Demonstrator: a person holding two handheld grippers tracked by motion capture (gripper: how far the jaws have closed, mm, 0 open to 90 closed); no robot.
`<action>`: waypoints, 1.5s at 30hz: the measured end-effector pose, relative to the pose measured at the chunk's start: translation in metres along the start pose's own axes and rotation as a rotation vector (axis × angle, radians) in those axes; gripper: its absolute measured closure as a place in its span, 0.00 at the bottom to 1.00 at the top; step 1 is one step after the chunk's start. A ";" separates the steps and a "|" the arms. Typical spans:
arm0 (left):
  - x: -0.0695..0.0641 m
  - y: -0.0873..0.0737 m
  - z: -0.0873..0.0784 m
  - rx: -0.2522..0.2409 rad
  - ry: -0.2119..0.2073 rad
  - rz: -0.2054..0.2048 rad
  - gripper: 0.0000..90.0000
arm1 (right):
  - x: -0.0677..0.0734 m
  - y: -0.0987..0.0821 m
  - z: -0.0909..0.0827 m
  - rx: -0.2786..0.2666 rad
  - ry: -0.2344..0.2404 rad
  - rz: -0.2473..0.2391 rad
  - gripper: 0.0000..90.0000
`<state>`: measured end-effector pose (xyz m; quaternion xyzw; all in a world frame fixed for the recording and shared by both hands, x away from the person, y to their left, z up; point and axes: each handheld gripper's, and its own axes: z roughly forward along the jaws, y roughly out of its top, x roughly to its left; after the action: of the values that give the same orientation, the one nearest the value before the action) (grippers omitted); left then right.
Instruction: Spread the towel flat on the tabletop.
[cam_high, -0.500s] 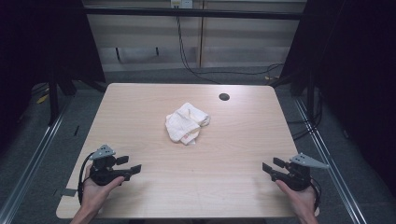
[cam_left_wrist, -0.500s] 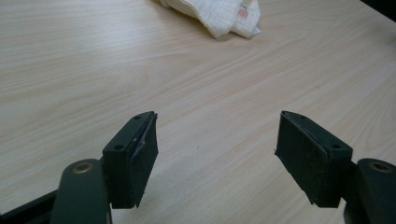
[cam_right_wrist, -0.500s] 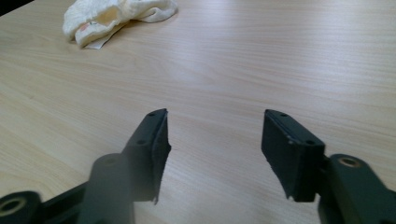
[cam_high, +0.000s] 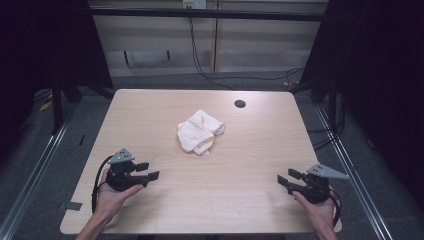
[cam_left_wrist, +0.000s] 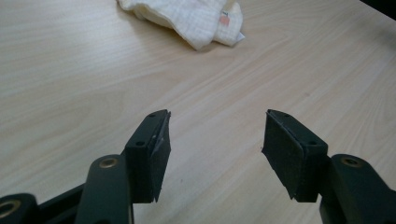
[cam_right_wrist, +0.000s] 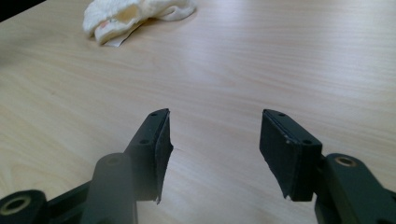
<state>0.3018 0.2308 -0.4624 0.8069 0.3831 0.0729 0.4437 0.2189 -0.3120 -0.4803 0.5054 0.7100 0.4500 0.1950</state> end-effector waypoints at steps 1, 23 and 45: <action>0.002 0.002 0.001 0.005 -0.007 0.003 0.46 | 0.002 -0.001 0.001 0.008 0.013 0.005 0.48; 0.012 0.070 0.053 0.003 -0.097 0.040 0.53 | 0.010 -0.002 0.002 0.021 0.057 -0.022 0.39; 0.026 0.113 0.129 0.120 -0.061 0.063 0.61 | 0.007 -0.002 0.004 0.062 0.110 -0.021 0.37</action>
<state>0.4417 0.1283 -0.4574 0.8455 0.3477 0.0391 0.4034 0.2176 -0.3037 -0.4832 0.4783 0.7386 0.4526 0.1448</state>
